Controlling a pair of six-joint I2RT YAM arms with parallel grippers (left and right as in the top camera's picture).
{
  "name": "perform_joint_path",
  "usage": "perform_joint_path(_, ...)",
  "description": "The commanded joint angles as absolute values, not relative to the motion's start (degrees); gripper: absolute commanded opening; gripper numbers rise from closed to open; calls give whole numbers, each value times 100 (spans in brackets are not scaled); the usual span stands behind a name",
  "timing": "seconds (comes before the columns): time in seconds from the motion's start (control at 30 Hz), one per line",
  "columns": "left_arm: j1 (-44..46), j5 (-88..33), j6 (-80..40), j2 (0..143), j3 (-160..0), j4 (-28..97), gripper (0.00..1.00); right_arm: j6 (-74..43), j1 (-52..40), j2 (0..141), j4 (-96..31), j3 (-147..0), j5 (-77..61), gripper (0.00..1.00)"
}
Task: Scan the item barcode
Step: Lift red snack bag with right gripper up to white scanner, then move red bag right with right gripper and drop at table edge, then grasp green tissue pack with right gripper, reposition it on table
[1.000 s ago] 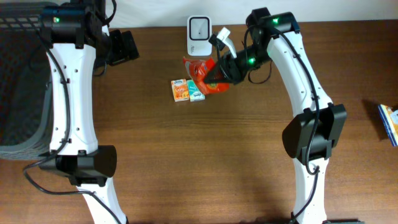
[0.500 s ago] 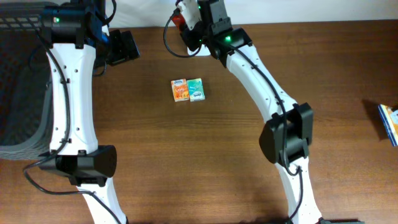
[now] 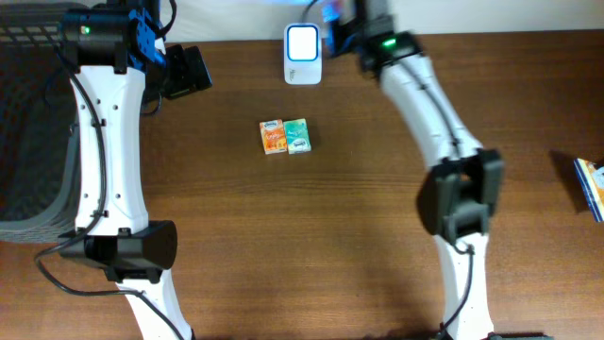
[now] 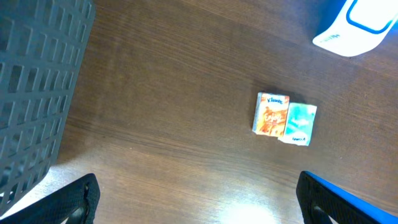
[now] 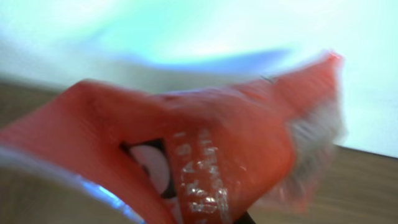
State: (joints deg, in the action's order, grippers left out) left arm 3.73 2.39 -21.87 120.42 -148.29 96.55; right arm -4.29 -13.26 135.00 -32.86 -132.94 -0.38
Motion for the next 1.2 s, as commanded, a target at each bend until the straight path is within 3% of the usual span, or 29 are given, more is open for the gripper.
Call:
perform_joint_path(0.0, 357, 298, -2134, 11933, -14866, 9655, 99, -698, -349, 12523, -4136, -13421, 875, 4)
perform_joint_path(0.1, 357, 298, -2134, 11933, -14866, 9655, 99, -698, 930, 12468, -5749, -13413, 1271, 4)
perform_joint_path(0.27, 357, 298, -2134, 11933, -14866, 9655, 99, -615, 2303, 12654, -6438, -13329, 1201, 4)
perform_joint_path(0.37, 357, 298, -2134, 11933, -14866, 9655, 99, 64, 2786, 12693, -6158, -12755, 722, 4)
perform_joint_path(0.6, 357, 298, -2134, 11933, -14866, 9655, 99, 64, 3315, 12704, -4410, -11216, 1041, 8)
perform_joint_path(0.67, 357, 298, -2134, 11933, -14866, 9655, 99, 64, 3476, 12707, -4128, -10956, 1164, 37)
perform_joint_path(0.7, 357, 298, -2134, 11933, -14866, 9655, 99, 60, 3531, 12707, -4132, -10936, 1160, 59)
perform_joint_path(0.77, 357, 298, -2134, 11933, -14866, 9655, 99, 60, 3553, 12702, -4217, -10940, 1118, 93)
perform_joint_path(0.8, 357, 296, -2134, 11933, -14866, 9655, 99, 58, 3546, 12700, -4289, -10945, 1118, 99)
perform_joint_path(0.93, 357, 298, -2134, 11933, -14866, 9655, 99, -242, 3315, 12346, -4775, -11266, 569, 99)
perform_joint_path(1.1, 357, 298, -2134, 11933, -14866, 9655, 99, -235, 2370, 11546, -5223, -11382, -3319, 93)
perform_joint_path(1.17, 357, 298, -2134, 11933, -14866, 9655, 99, -185, 1693, 11627, -5791, -11380, -3990, 94)
